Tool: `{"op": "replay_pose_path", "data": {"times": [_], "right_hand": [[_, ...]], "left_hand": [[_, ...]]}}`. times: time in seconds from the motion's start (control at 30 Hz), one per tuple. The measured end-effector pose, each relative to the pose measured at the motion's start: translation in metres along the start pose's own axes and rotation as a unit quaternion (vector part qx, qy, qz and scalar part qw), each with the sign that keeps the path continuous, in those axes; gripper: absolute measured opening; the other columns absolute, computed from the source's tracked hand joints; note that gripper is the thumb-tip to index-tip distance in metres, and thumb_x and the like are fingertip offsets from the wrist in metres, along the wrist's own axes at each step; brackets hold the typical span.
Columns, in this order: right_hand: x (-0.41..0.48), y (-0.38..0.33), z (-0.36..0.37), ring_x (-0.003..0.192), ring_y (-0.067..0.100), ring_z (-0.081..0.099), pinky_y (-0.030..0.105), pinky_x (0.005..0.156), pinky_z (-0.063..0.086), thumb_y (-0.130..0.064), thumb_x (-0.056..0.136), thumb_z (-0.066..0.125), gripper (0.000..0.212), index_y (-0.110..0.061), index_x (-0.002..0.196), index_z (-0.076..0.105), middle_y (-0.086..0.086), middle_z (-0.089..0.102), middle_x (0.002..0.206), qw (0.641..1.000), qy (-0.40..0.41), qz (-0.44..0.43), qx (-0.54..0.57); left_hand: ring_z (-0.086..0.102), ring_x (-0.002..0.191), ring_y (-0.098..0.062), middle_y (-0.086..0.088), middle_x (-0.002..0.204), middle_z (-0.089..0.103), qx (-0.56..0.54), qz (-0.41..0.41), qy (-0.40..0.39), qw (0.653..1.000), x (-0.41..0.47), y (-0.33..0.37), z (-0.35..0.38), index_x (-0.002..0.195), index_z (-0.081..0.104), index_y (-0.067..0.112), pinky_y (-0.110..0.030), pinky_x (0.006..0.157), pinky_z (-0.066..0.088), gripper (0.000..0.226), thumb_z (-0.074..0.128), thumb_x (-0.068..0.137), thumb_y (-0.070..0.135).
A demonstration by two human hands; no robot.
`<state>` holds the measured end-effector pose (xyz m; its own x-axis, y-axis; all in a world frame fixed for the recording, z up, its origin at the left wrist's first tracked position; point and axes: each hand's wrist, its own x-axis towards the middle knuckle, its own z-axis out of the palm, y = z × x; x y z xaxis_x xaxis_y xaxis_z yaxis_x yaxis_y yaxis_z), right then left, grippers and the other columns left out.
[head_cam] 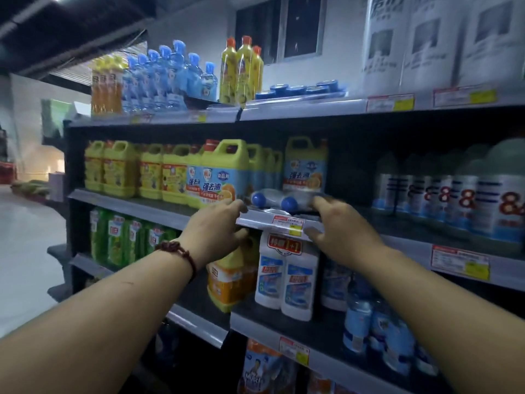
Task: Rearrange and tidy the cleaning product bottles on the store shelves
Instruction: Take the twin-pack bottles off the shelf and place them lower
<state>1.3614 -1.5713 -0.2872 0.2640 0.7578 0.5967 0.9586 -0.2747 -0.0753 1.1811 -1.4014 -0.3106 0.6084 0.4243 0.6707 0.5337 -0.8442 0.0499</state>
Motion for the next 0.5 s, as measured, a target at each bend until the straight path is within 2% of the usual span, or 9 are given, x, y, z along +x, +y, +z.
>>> {"op": "replay_pose_path", "data": {"times": [0.1, 0.17, 0.27, 0.43, 0.5], "right_hand": [[0.029, 0.013, -0.001, 0.119, 0.031, 0.054, 0.034, 0.098, 0.046, -0.018, 0.093, 0.061, 0.041, -0.021, 0.133, 0.053, 0.009, 0.053, 0.136, 1.000, -0.006, 0.010, 0.015], [0.044, 0.023, 0.001, 0.118, 0.030, 0.053, 0.039, 0.100, 0.047, -0.012, 0.093, 0.056, 0.044, -0.027, 0.133, 0.052, 0.005, 0.049, 0.140, 1.000, -0.014, 0.014, 0.009], [0.060, 0.034, 0.002, 0.123, 0.028, 0.052, 0.040, 0.101, 0.046, -0.008, 0.092, 0.053, 0.049, -0.029, 0.136, 0.050, 0.002, 0.049, 0.142, 0.999, -0.029, 0.004, -0.013], [0.081, 0.049, 0.011, 0.120, 0.025, 0.056, 0.039, 0.101, 0.047, -0.002, 0.083, 0.056, 0.059, -0.030, 0.136, 0.053, 0.003, 0.055, 0.139, 0.997, -0.069, -0.025, 0.011], [0.092, 0.053, 0.015, 0.121, 0.025, 0.056, 0.039, 0.102, 0.046, -0.004, 0.083, 0.058, 0.062, -0.033, 0.137, 0.052, 0.001, 0.054, 0.139, 0.994, -0.097, -0.045, 0.002]], "left_hand": [[0.061, 0.109, -0.019, 0.002, 0.121, 0.060, -0.003, 0.003, 0.005, 1.000, 0.019, -0.005, 0.004, 0.129, 0.052, 0.026, -0.039, 0.087, 0.056, 0.044, 0.065, 0.089, 0.037], [0.062, 0.108, -0.021, 0.000, 0.121, 0.059, 0.005, 0.000, -0.002, 1.000, 0.032, -0.008, 0.009, 0.127, 0.052, 0.024, -0.040, 0.086, 0.057, 0.042, 0.067, 0.089, 0.032], [0.061, 0.108, -0.024, -0.005, 0.124, 0.055, 0.016, -0.013, -0.021, 1.000, 0.049, -0.013, 0.020, 0.129, 0.052, 0.019, -0.040, 0.089, 0.057, 0.042, 0.066, 0.091, 0.026], [0.062, 0.108, -0.021, -0.005, 0.129, 0.060, -0.007, -0.012, -0.020, 1.000, 0.076, -0.031, 0.041, 0.143, 0.047, 0.023, -0.032, 0.088, 0.055, 0.045, 0.056, 0.099, 0.021], [0.062, 0.113, -0.022, -0.006, 0.132, 0.061, -0.013, -0.007, -0.017, 1.000, 0.084, -0.032, 0.046, 0.145, 0.047, 0.020, -0.021, 0.088, 0.052, 0.043, 0.052, 0.102, 0.018]]}}
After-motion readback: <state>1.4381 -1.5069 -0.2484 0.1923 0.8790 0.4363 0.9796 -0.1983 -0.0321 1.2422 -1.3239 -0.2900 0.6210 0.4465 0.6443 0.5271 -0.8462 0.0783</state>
